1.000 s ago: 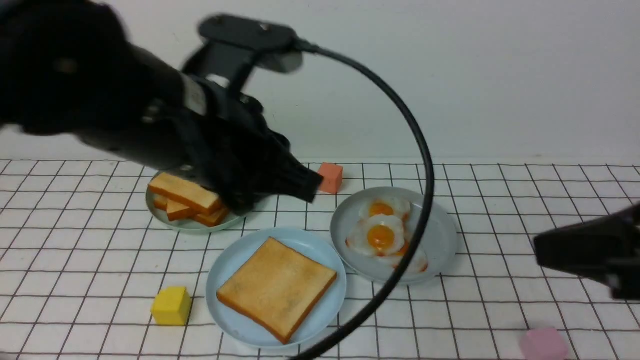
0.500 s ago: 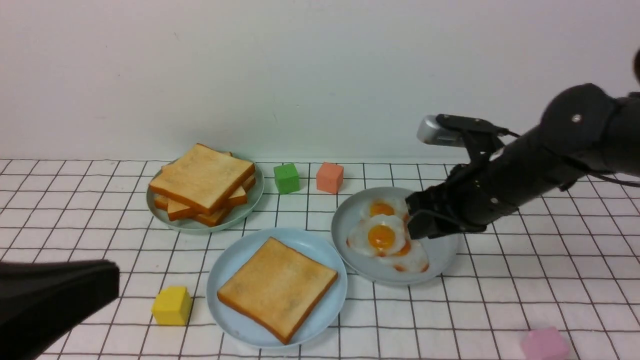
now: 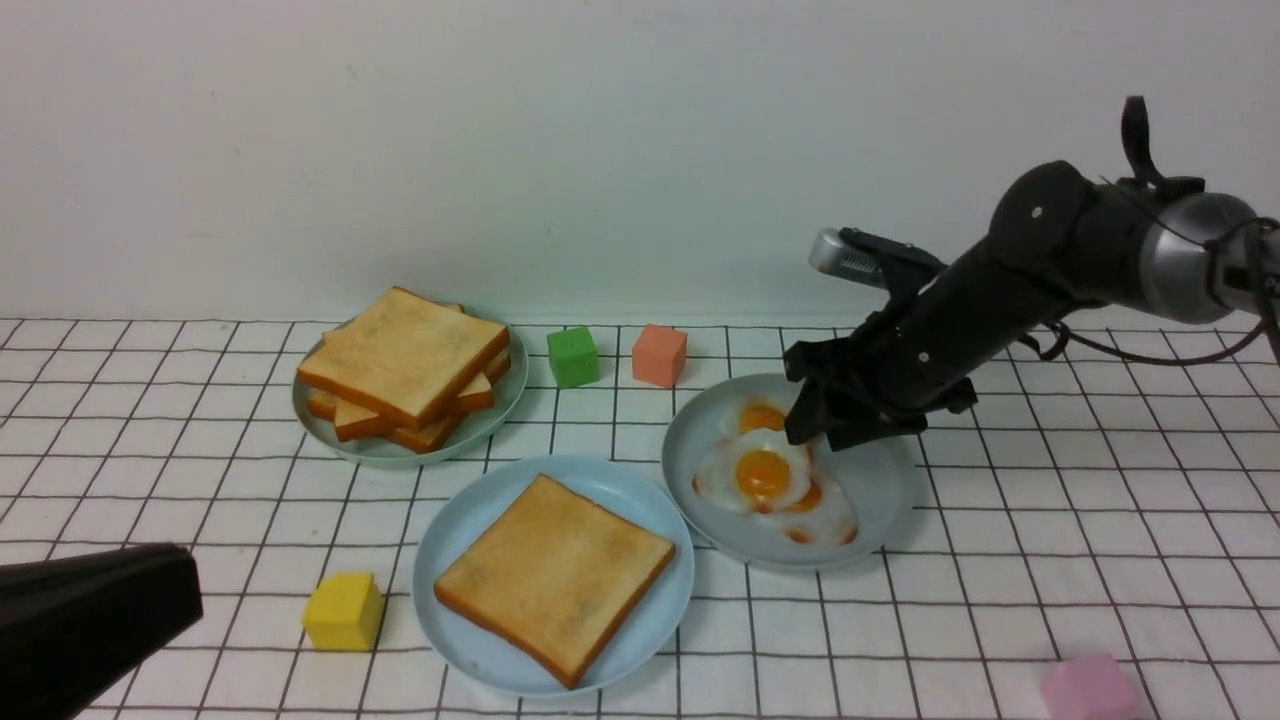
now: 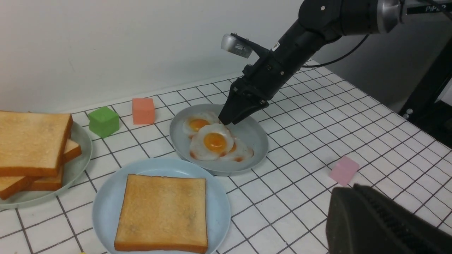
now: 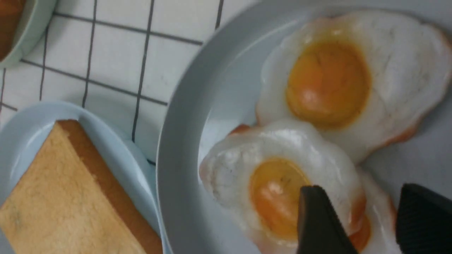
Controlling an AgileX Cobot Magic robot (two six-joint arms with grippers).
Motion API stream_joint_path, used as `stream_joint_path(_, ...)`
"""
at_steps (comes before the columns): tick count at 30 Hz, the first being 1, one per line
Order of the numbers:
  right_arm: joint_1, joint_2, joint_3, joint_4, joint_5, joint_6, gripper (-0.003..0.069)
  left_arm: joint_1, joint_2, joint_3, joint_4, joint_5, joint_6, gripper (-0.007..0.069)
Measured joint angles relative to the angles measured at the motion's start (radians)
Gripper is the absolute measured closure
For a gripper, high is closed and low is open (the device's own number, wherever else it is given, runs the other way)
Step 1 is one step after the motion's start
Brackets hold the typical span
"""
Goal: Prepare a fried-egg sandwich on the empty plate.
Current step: Use the right arm to grab a fried egg
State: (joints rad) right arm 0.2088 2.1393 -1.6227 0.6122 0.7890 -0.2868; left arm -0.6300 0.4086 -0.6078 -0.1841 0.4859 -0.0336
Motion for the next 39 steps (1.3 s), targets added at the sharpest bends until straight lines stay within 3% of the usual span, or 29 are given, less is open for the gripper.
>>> stream_joint_path(21, 0.0, 0.067, -0.004, 0.105, -0.059, -0.023, 0.0343, 0.0, 0.0, 0.0, -0.006, 0.0, -0.003, 0.0638)
stream_joint_path(34, 0.0, 0.042, -0.005, 0.126, 0.006, -0.061, 0.0573, 0.0, 0.0, 0.001, -0.006, 0.0, -0.003, 0.0638)
stream_joint_path(39, 0.0, 0.008, -0.005, 0.127, 0.042, -0.075, 0.0576, 0.0, 0.0, 0.001, -0.006, 0.004, -0.003, 0.0638)
